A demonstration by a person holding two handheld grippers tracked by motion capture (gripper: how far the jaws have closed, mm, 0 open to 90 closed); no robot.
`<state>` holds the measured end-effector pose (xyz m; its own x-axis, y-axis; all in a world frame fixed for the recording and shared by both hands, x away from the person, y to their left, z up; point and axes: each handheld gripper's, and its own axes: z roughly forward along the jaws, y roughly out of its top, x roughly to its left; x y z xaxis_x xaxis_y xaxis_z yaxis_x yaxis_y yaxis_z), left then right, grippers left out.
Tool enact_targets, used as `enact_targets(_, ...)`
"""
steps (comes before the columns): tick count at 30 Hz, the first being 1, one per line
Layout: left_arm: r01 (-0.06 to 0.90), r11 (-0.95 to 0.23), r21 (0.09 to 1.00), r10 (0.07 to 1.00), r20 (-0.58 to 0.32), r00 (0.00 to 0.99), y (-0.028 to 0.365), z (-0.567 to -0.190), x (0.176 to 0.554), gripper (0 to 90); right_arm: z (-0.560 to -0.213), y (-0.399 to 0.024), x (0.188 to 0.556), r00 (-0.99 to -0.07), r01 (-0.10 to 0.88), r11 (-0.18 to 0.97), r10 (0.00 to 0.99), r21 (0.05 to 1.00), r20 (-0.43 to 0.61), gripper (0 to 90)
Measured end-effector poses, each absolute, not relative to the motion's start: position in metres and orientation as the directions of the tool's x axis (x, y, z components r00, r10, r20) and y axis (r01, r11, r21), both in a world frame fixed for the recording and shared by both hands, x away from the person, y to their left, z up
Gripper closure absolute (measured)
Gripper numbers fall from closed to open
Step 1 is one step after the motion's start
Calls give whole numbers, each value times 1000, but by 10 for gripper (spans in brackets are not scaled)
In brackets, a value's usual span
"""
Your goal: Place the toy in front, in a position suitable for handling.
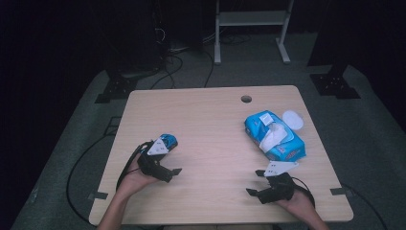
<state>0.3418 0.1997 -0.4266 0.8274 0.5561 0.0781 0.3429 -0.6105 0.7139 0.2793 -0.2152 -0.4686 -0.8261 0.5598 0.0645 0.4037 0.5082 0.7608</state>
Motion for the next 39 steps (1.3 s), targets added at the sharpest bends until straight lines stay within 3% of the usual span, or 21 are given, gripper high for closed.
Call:
enact_targets(14,384,-675,630,583,137,800,232,-407,380,44,-466,-210,276,-839,390,522,541,758,58,218)
enact_targets(35,514,-683,518,627,56,777,238,-439,426,56,-465,-208,274,-849,371,541,526,755,40,218)
enact_targets(39,509,-690,515,615,45,787,237,-442,428,118,-465,-208,274,-849,373,542,526,753,41,218)
